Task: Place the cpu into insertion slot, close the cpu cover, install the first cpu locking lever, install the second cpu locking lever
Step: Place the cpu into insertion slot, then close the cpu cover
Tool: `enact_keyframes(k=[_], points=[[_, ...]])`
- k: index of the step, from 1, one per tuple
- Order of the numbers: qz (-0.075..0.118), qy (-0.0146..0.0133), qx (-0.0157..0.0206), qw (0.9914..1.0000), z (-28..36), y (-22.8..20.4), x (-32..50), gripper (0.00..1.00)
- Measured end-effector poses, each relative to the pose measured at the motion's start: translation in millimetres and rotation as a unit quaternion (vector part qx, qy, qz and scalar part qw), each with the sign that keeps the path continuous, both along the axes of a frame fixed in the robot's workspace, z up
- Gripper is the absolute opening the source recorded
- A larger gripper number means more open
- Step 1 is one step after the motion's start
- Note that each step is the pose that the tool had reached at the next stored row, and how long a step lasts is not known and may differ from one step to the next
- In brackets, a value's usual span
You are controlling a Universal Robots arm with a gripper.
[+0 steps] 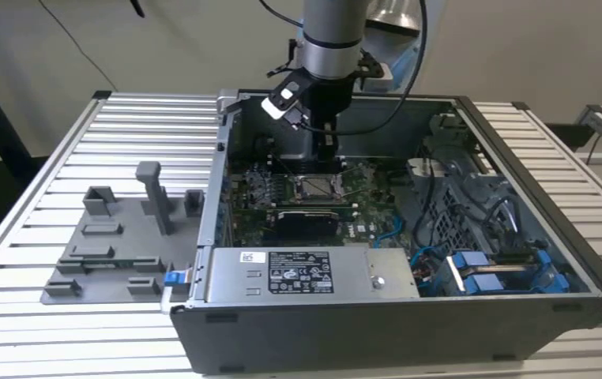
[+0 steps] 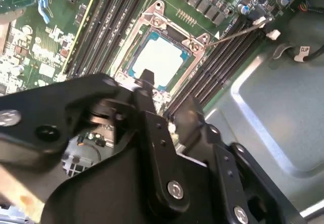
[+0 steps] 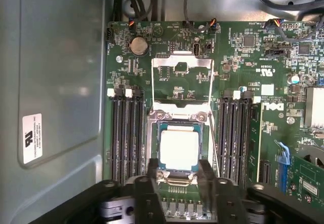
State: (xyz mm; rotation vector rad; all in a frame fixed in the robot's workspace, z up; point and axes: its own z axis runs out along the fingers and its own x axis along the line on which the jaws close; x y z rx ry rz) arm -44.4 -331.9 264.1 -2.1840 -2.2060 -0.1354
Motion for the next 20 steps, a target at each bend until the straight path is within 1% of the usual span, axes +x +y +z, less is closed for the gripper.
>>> enact_keyframes(k=[1,3,4,6,7,8,12,13,14,15,18,20], points=[[0.000,0.0000,0.0001,1.00000,0.0,0.0,0.0,0.41],[0.000,0.0000,0.0000,1.00000,0.0,0.0,0.0,0.29],[0.000,0.0000,0.0000,1.00000,0.0,0.0,0.0,0.29],[0.000,0.0000,0.0000,1.00000,0.0,0.0,0.0,0.18],[0.000,0.0000,0.0000,1.00000,0.0,0.0,0.0,0.18],[0.000,0.0000,0.0000,1.00000,0.0,0.0,0.0,0.11],[0.000,0.0000,0.0000,1.00000,0.1,0.0,0.0,0.11],[0.000,0.0006,0.0003,1.00000,0.1,0.0,0.3,0.11],[0.000,0.0028,0.0005,1.00000,0.1,-0.1,2.3,0.11],[0.000,0.0032,0.0004,0.99999,0.2,-0.2,3.6,0.11],[0.000,0.0032,0.0005,0.99999,0.1,-0.1,7.7,0.11],[0.000,0.0035,0.0006,0.99999,0.1,-0.1,14.0,0.11]])
